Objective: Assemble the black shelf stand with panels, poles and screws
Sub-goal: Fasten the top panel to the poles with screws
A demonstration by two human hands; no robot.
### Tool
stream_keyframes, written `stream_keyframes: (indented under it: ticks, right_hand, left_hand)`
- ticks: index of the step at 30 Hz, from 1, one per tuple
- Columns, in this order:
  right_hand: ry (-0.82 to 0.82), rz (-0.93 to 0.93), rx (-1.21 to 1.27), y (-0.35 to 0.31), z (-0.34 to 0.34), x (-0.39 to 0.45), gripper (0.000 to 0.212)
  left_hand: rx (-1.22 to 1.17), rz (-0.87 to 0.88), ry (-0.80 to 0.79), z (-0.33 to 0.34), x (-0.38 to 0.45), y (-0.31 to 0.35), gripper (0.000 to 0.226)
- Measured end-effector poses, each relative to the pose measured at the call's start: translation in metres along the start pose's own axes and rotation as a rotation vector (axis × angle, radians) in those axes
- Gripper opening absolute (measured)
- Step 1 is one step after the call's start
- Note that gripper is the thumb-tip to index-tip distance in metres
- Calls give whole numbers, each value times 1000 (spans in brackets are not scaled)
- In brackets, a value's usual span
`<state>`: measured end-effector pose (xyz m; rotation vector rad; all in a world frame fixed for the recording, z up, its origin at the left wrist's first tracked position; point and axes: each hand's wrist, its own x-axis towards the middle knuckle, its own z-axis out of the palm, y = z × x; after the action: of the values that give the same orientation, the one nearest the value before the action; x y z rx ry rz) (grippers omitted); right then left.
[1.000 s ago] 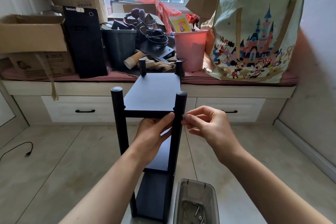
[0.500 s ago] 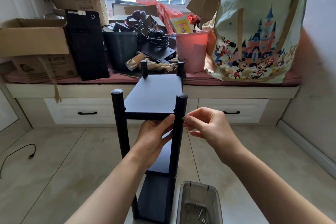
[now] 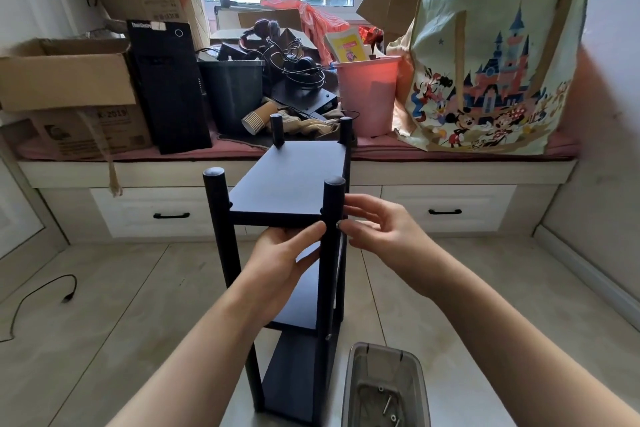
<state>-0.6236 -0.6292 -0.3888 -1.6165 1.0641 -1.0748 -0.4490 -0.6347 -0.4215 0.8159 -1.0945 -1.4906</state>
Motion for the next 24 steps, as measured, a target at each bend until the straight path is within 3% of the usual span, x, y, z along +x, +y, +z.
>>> stream_keyframes:
  ticks: [2, 4, 6, 8, 10, 13, 15, 24]
  right_hand:
    - [-12, -19, 16, -1, -1, 3, 31]
    - [-7, -21, 50, -1, -1, 6, 32]
    - [-7, -7, 75, 1, -1, 8, 33]
    - [-13, 11, 82, 1, 0, 11, 32]
    - [-12, 25, 81, 1, 0, 12, 31]
    - [-11, 38, 86, 2, 2, 14, 29]
    - [-21, 42, 115, 4, 3, 16, 30]
    - [-93, 200, 267, 7, -2, 23, 24]
  left_hand:
    - [140, -36, 58, -5, -7, 6, 30]
    - [542, 23, 172, -14, -12, 8, 21]
    - [988, 227, 340, -20, -19, 10, 26]
    - [1191, 529, 478, -21, -23, 14, 36]
    - [1152, 747, 465, -22, -19, 16, 37]
    - [1194, 731, 304, -21, -5, 15, 66]
    - [1259, 706, 224, -18, 2, 13, 71]
    - [1169, 640, 147, -18, 9, 21, 49]
